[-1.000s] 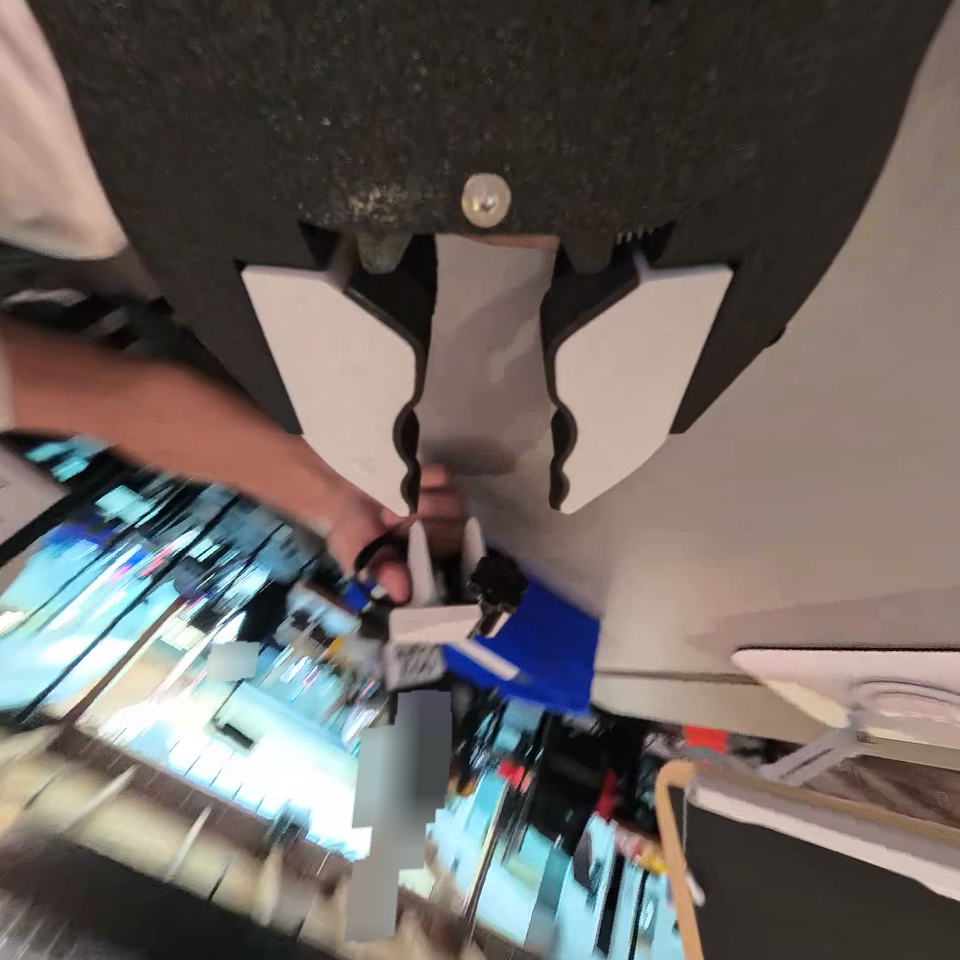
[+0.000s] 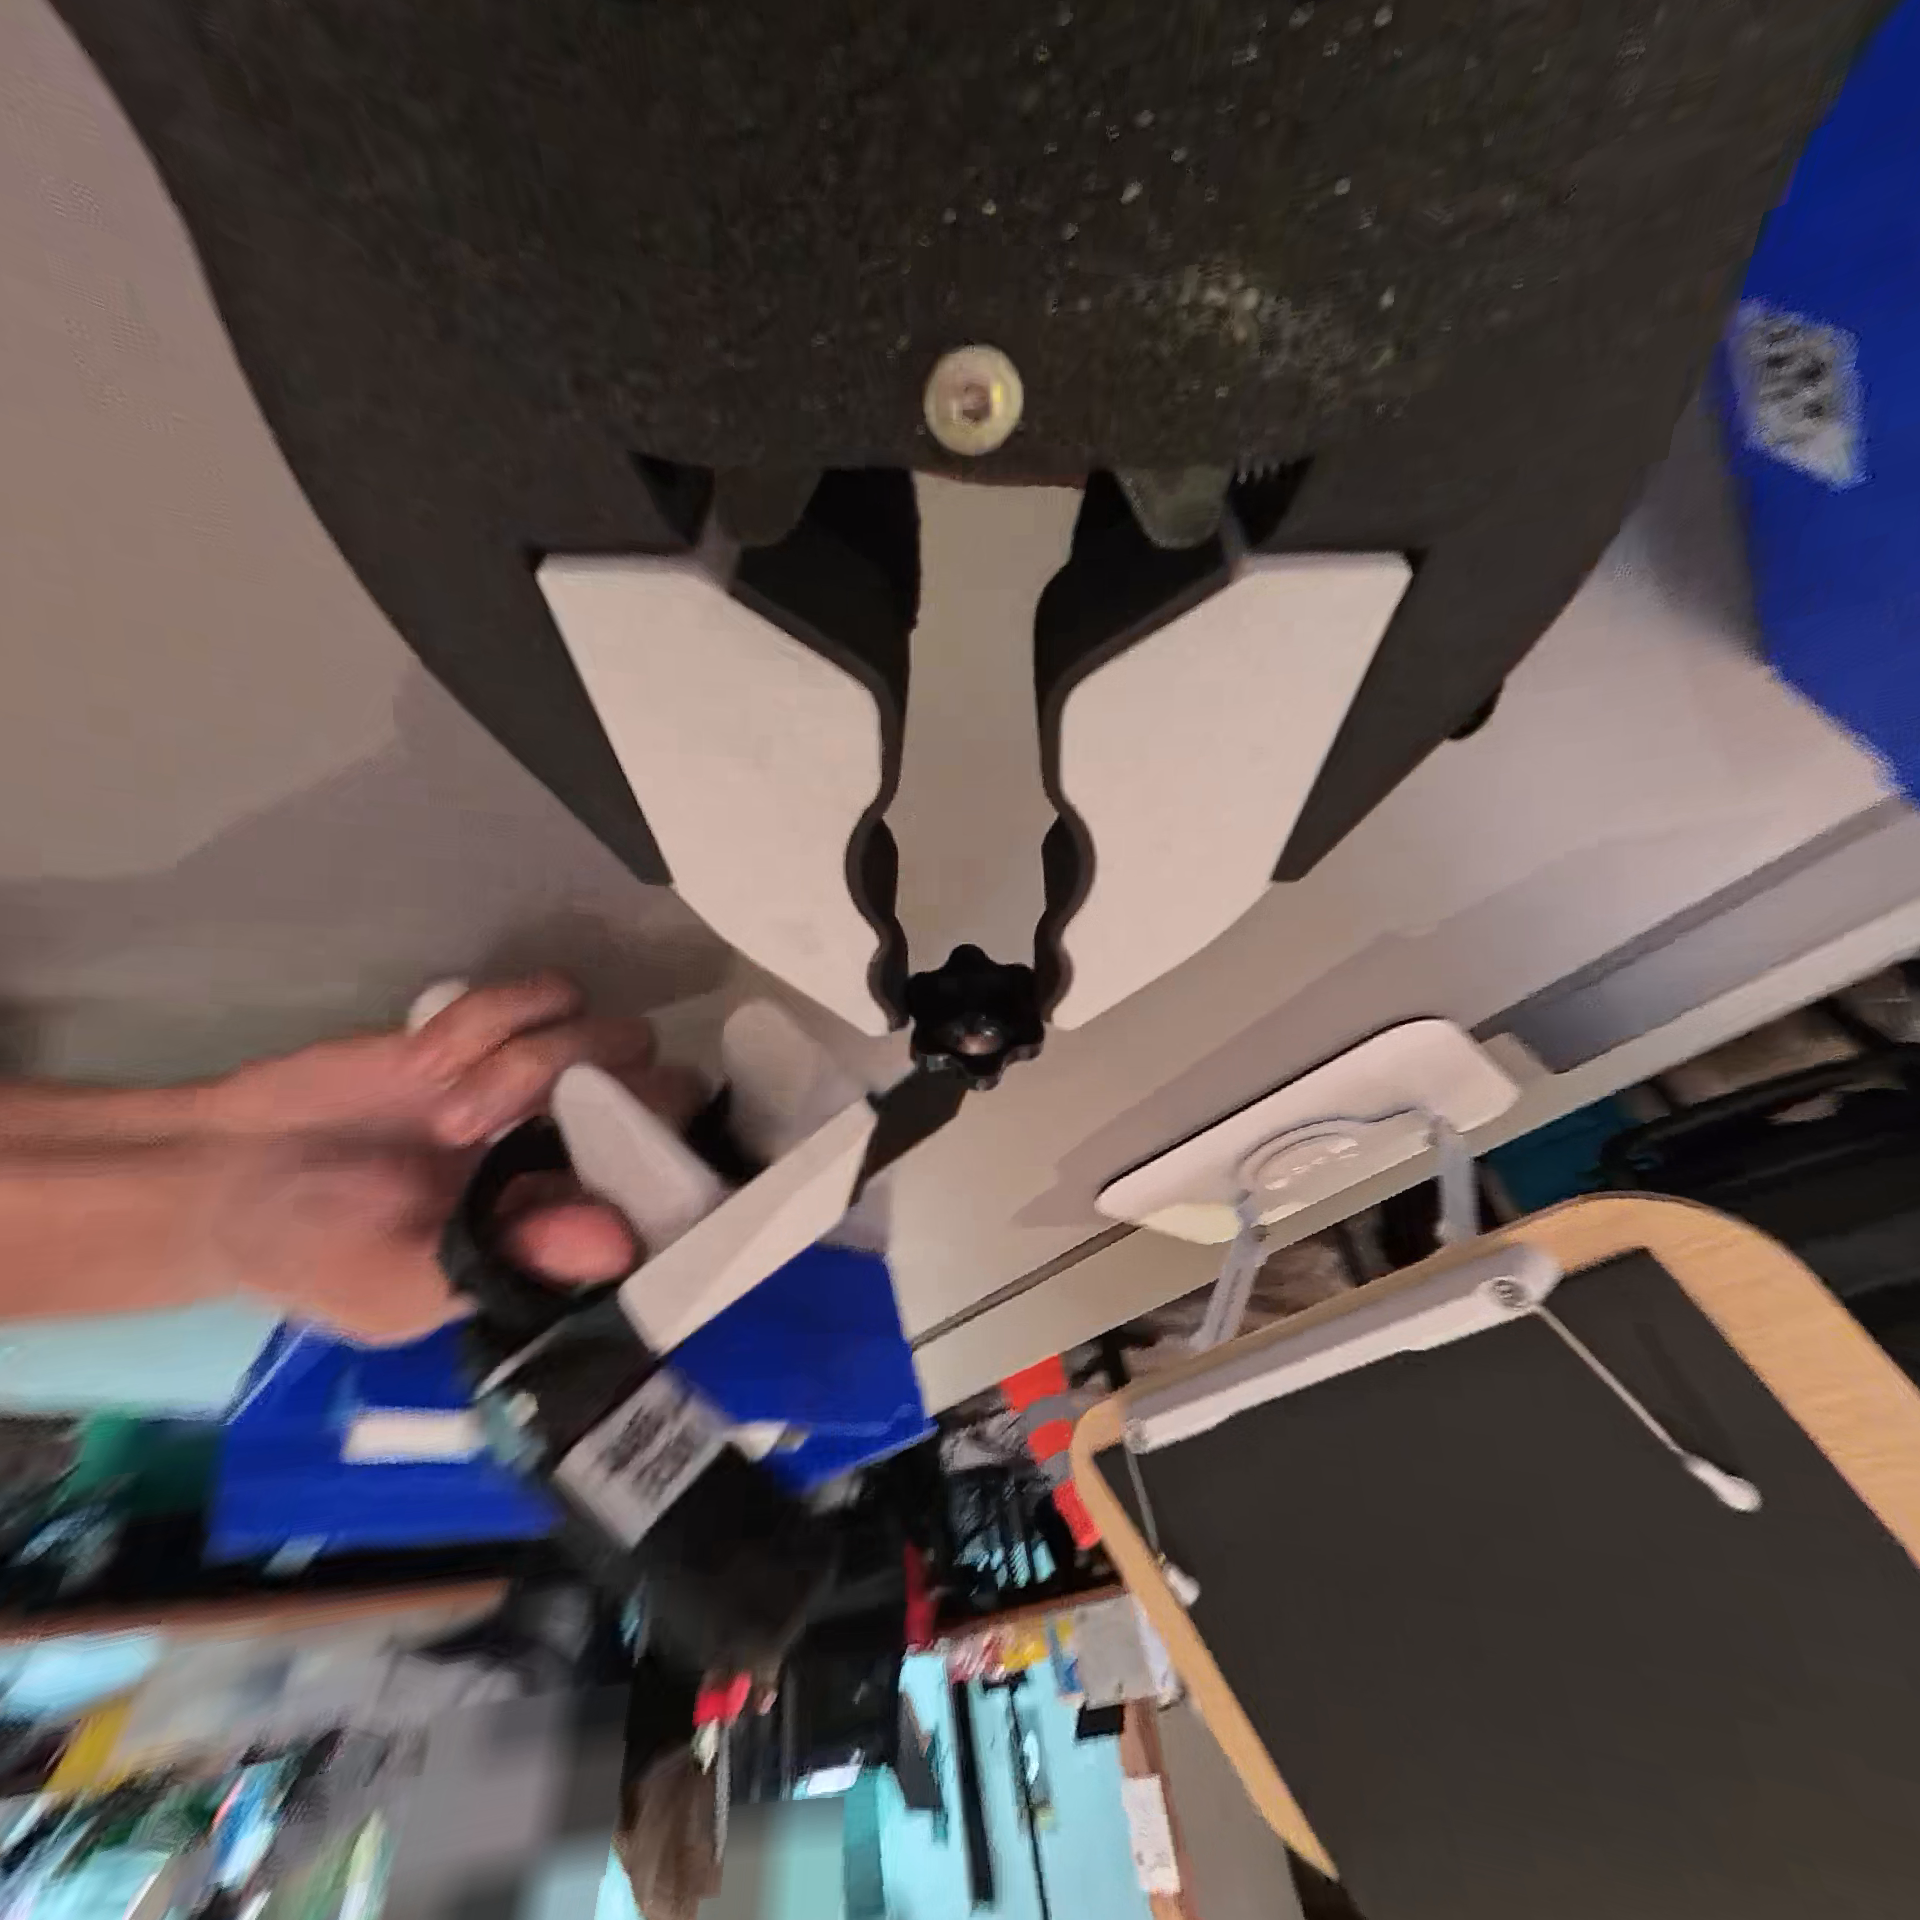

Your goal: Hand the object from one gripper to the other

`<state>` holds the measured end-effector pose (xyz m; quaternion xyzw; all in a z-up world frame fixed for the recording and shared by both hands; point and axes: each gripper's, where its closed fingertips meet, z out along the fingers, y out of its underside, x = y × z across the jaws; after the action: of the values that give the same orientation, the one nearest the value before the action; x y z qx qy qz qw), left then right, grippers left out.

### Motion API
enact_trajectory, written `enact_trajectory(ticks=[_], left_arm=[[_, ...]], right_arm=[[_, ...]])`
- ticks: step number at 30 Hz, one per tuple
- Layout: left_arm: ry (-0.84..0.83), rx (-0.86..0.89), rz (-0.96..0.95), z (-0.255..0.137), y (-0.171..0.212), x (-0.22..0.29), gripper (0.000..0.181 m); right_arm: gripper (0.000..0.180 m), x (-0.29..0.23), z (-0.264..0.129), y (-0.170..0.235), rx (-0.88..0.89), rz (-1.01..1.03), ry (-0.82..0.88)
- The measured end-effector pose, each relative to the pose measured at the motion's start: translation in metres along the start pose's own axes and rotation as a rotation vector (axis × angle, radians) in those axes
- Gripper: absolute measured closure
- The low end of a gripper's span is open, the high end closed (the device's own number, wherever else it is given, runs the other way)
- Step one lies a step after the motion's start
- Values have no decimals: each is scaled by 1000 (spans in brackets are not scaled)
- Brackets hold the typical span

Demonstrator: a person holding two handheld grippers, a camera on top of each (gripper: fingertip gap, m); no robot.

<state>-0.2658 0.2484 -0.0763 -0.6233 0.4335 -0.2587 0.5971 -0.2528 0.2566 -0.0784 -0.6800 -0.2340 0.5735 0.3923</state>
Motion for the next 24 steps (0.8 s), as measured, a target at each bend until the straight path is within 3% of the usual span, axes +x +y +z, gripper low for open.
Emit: enact_trajectory(ticks=[3,7,12,15,20,24], left_arm=[[-130,-144,253,1,18,-13,158],[-165,-265,437,6,36,-10,158],[-154,-281,503,10,37,1,158],[-134,-278,537,11,38,8,158],[-131,-270,529,12,38,11,158],[-87,-275,507,12,43,18,135]], right_arm=[[127,4,6,5,-46,-218,146],[120,6,22,19,-78,-210,188],[125,14,28,33,-144,-237,253],[153,12,29,36,-167,-271,256],[154,10,27,40,-201,-255,228],[154,9,18,29,-134,-48,102]])
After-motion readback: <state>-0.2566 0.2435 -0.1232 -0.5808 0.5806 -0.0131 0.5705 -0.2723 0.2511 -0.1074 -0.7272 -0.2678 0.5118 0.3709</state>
